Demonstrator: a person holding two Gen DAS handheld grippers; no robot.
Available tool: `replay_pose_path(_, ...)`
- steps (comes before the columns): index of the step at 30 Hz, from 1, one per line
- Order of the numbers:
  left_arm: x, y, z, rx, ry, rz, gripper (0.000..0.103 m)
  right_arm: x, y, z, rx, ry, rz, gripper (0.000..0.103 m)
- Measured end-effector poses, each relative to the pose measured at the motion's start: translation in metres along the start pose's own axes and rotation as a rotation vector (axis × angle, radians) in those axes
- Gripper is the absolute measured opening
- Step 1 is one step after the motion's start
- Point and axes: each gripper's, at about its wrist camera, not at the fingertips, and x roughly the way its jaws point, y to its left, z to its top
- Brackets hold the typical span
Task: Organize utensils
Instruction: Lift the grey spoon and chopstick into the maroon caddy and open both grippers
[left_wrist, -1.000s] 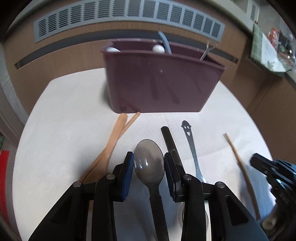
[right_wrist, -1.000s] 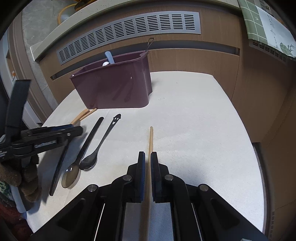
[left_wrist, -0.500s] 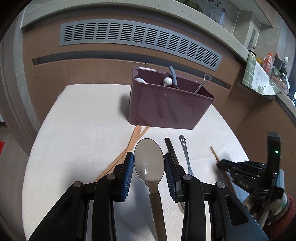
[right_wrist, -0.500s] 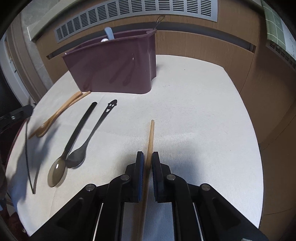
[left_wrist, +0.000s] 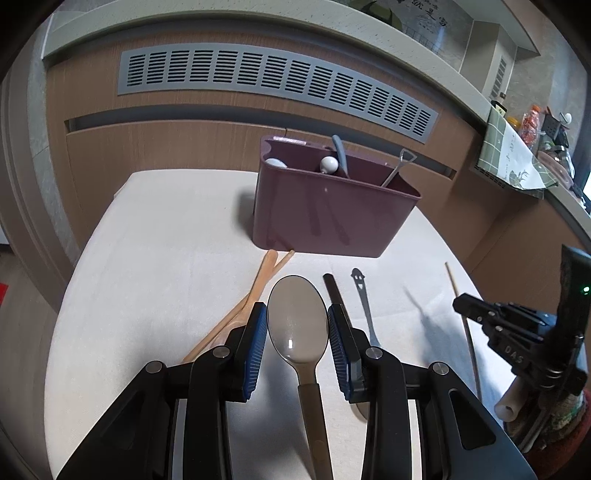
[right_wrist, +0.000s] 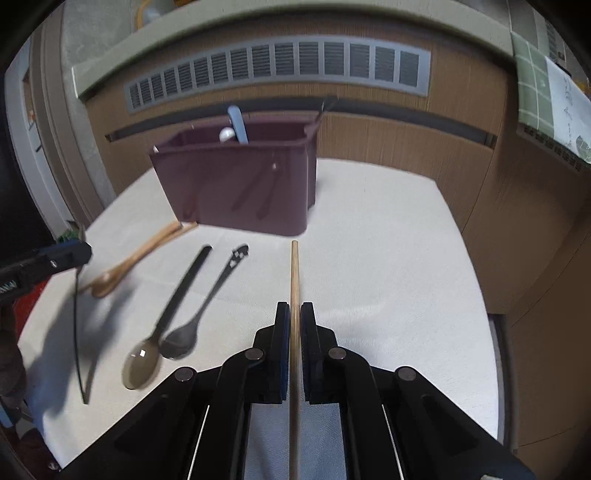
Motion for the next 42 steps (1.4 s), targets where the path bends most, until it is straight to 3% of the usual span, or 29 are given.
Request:
replay_pose_path(6,-0.010,-0.006,0.002,0.017,-0.022,0.013,0.034,-0.009,0.005,0.005,0.013,-0.056,0.020,0.005)
replay_pose_path(10,-0.035,-0.017,0.025,0.050,-0.116,0.018,0.034,-0.024,0.002,0.020,0.050,-0.124,0.038,0.005)
replay_pose_path(18,-0.129,-0.052,0.153,0.149,-0.489,-0.011,0.034,-0.149,0.019,0.150,-0.059,-0.599,0.017,0.005)
replay_pose_path(22,-0.140,-0.056,0.195,0.153,-0.575,-0.001,0.034,-0.174,0.025,0.197,-0.083,-0.710,-0.020,0.005)
replay_pose_path(28,-0.114,-0.046,0.222,0.134,-0.583,0.007,0.034,-0.154,0.031,0.226,-0.105,-0.707,-0.039,0.005)
replay_pose_path(42,-0.021,-0.027,0.210,0.100,-0.404,0.011,0.034,-0.050,0.012,0.217,-0.009,-0.475,0.029,0.005)
